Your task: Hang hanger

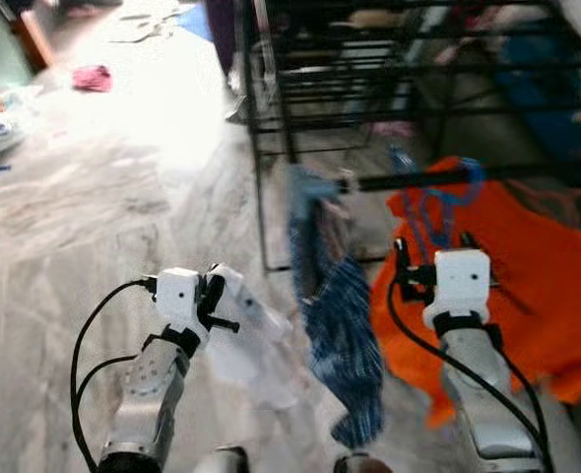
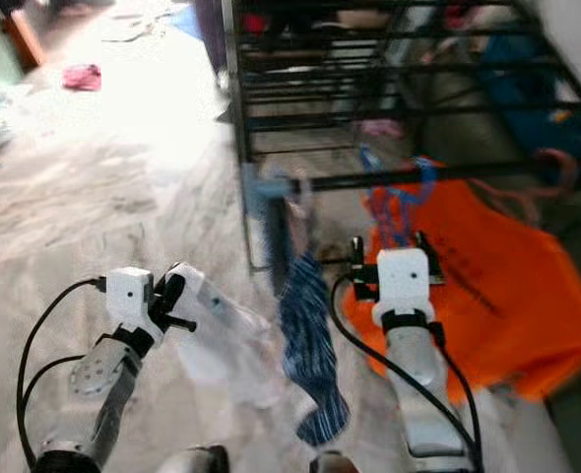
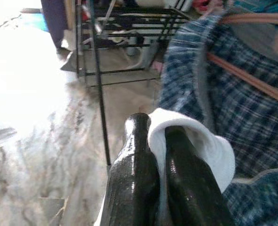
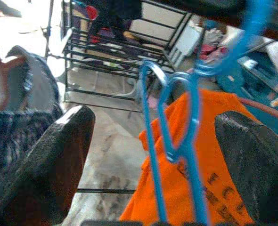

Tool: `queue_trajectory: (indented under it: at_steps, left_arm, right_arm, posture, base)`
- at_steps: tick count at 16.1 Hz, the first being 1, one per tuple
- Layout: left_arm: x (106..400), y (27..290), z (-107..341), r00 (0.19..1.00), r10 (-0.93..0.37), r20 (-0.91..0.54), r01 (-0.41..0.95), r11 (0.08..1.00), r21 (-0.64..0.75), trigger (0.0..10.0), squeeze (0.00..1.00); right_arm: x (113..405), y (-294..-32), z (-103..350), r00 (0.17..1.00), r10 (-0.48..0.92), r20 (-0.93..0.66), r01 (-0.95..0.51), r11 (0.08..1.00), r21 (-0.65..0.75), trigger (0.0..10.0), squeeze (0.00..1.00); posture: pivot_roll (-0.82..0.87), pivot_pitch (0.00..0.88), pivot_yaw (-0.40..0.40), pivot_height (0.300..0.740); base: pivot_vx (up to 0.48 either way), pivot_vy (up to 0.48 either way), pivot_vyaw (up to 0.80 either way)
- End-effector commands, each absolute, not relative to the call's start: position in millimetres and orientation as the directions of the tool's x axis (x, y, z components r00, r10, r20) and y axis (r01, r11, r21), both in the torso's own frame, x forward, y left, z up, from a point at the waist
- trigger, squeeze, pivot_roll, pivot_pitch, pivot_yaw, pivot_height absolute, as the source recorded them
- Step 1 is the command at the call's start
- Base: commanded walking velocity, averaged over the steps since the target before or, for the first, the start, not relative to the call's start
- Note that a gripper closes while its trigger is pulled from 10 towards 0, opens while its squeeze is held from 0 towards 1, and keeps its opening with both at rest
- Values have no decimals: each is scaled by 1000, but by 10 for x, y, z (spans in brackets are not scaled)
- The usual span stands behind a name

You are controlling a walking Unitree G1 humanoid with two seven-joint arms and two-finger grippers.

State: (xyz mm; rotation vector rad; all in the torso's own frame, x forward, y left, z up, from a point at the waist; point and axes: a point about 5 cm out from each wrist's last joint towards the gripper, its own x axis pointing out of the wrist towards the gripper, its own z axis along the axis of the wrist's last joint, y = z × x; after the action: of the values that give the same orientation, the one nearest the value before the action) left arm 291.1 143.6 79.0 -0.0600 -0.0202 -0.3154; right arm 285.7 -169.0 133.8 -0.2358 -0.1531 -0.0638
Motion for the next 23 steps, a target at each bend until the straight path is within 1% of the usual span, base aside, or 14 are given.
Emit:
queue_trajectory:
  at_steps: [1, 3, 6, 10, 11, 13, 15, 18, 20, 23]
  left_arm:
    - [2895, 1365, 770, 944, -329, 29, 330, 942, -54, 10000, 0]
    - [2897, 1357, 766, 943, -333, 26, 334, 941, -52, 10000, 0]
    - [2911, 1337, 771, 941, -339, 27, 340, 939, -50, 10000, 0]
    - [2907, 1345, 765, 943, -332, 25, 333, 942, -42, 10000, 0]
    - [2905, 1346, 760, 943, -331, 23, 332, 942, -42, 10000, 0]
    - [2889, 1319, 735, 937, -349, 11, 349, 936, -47, 10000, 0]
    - [2881, 1278, 702, 926, -377, -7, 376, 925, -53, 10000, 0]
    - [2879, 1242, 675, 916, -400, -22, 399, 915, -54, 10000, 0]
    - [2881, 1239, 658, 914, -404, -31, 403, 914, -53, 10000, 0]
    - [2875, 1237, 626, 912, -408, -43, 406, 912, -54, 10000, 0]
  right_arm:
    - [2839, -1765, 1287, 990, -64, 127, 93, 967, -236, 10000, 0]
    - [2869, -1763, 1279, 991, -65, 113, 91, 965, -244, 10000, 0]
    - [2948, -1832, 1322, 988, -102, 120, 131, 956, -263, 10000, 0]
    - [2910, -1813, 1382, 980, -92, 173, 141, 945, -296, 10000, 0]
    - [2894, -1824, 1382, 978, -107, 180, 158, 940, -302, 10000, 0]
    - [2850, -1941, 1359, 967, -184, 179, 233, 921, -313, 10000, 0]
    - [2886, -2018, 1317, 974, -185, 131, 217, 928, -303, 10000, 0]
    - [2965, -2055, 1246, 983, -169, 66, 181, 932, -313, 10000, 0]
    - [3005, -2071, 1244, 983, -172, 59, 182, 932, -312, 10000, 0]
    - [3163, -2122, 1211, 985, -171, -15, 159, 945, -287, 10000, 0]
  posture:
    - [33, 203, -17, 740]
    - [33, 202, -17, 740]
    - [38, 199, -16, 740]
    - [41, 203, -15, 740]
    - [40, 205, -14, 740]
    - [30, 211, -11, 740]
    - [19, 218, -6, 740]
    - [14, 220, -4, 740]
    - [15, 220, -4, 740]
    - [21, 218, -10, 740]
  base:
    - [0, 0, 0]
    - [0, 0, 0]
    - [0, 0, 0]
    - [0, 0, 0]
    - [0, 0, 0]
    - [0, 0, 0]
    - [0, 0, 0]
    - [0, 0, 0]
    - [0, 0, 0]
    - [0, 0, 0]
